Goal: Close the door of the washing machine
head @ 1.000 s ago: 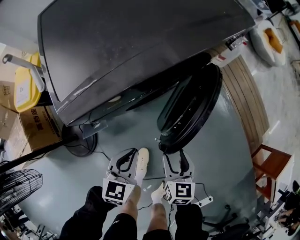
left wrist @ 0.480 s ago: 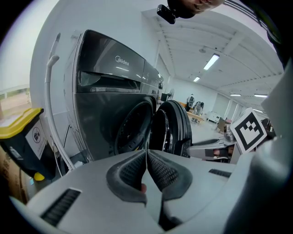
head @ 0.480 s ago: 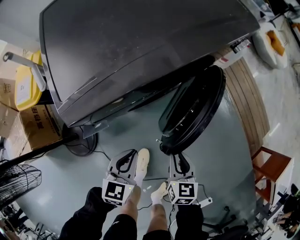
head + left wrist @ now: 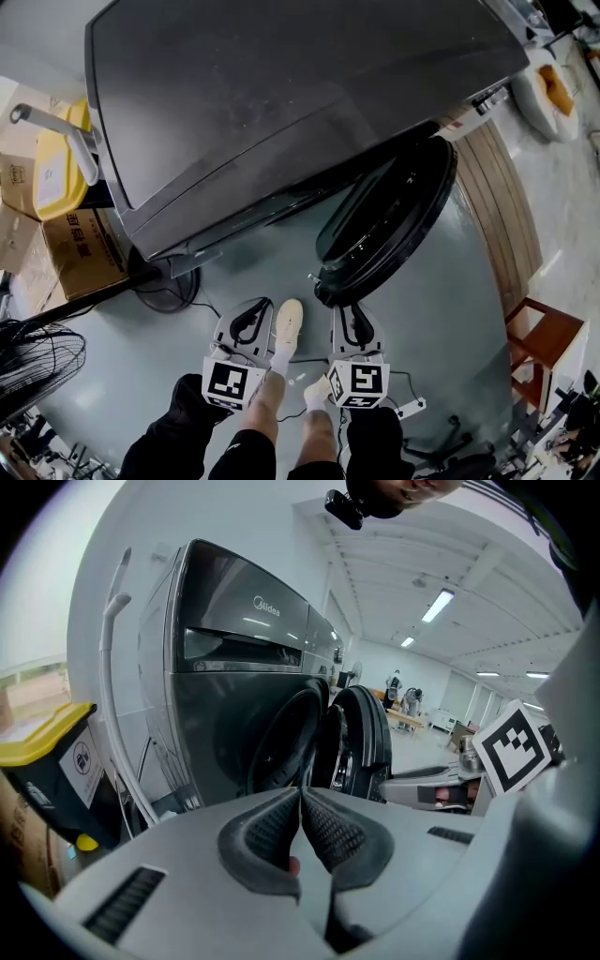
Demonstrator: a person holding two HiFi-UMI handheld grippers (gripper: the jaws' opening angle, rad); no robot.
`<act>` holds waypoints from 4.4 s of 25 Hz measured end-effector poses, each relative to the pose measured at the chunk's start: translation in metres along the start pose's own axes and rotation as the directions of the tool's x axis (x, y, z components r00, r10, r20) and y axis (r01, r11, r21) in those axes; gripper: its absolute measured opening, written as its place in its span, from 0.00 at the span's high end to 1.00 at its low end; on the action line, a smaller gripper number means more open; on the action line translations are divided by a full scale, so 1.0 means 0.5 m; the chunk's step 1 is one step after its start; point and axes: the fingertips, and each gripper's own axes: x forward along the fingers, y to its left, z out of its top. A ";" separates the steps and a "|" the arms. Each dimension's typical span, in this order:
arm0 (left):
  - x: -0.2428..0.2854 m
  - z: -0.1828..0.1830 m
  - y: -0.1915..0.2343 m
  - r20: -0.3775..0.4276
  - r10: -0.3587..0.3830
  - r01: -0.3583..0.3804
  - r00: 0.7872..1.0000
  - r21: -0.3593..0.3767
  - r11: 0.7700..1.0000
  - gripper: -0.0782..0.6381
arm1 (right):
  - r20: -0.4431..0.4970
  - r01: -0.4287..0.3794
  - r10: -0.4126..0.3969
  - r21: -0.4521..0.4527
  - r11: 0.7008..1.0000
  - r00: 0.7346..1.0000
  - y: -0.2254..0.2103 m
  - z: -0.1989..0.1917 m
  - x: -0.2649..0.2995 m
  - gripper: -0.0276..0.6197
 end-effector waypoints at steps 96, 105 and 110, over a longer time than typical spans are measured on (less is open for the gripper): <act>-0.283 0.253 -0.018 0.236 0.146 -0.151 0.961 0.005 0.988 0.85 | 0.203 -0.120 0.153 -0.165 0.979 0.967 0.209 0.333 -0.162 0.78; -0.509 0.414 -0.205 0.380 0.125 -0.163 0.916 0.070 0.984 0.85 | 0.351 -0.075 0.158 -0.239 0.968 0.923 0.207 0.477 -0.515 0.81; -0.644 0.474 -0.319 0.435 0.084 -0.156 0.896 0.132 0.979 0.85 | 0.440 -0.043 0.152 -0.247 0.968 0.885 0.214 0.528 -0.715 0.82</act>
